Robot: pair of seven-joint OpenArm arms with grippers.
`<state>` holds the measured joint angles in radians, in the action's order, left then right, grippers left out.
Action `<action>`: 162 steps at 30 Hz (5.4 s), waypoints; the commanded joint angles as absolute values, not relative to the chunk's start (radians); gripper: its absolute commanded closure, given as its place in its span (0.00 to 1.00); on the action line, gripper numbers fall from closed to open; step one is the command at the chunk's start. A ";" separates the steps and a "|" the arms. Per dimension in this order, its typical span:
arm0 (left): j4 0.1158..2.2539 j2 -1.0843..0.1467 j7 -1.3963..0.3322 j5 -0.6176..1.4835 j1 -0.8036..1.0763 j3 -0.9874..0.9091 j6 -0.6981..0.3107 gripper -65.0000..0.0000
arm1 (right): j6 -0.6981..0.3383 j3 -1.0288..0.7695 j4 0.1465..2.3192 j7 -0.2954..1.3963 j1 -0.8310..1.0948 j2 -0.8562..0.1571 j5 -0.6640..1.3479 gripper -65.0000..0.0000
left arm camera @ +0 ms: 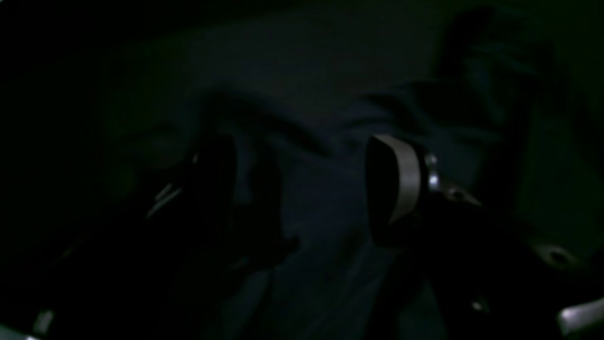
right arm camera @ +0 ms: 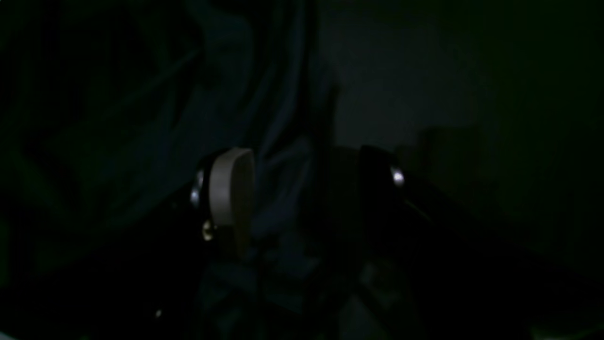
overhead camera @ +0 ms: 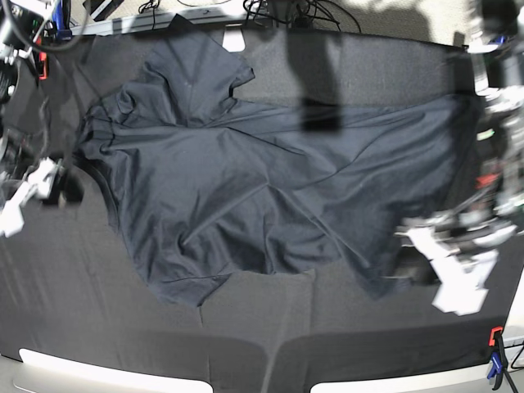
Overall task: Layout the t-shirt on the table in an organized manner, then fold the t-shirt properly
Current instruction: 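Release the shirt and reach both grippers to the shirt's hem corners, then grasp the hem corners with both grippers, then lift the hem with both grippers and pull it apart to flatten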
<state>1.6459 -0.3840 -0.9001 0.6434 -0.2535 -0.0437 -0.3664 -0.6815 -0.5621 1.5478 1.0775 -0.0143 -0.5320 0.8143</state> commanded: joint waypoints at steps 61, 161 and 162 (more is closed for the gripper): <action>1.662 -0.316 -0.858 0.472 -0.283 -0.052 -0.344 0.39 | -0.139 0.027 0.435 0.342 -0.900 -0.466 -0.136 1.00; 0.204 -0.198 -0.272 0.212 -0.852 -0.052 -0.381 1.00 | -0.698 0.026 0.439 0.787 -0.878 -0.913 0.697 0.58; 0.207 -0.197 -0.272 0.195 -0.852 -0.052 -0.402 1.00 | -0.698 0.026 0.439 0.795 -0.878 -0.918 0.711 0.58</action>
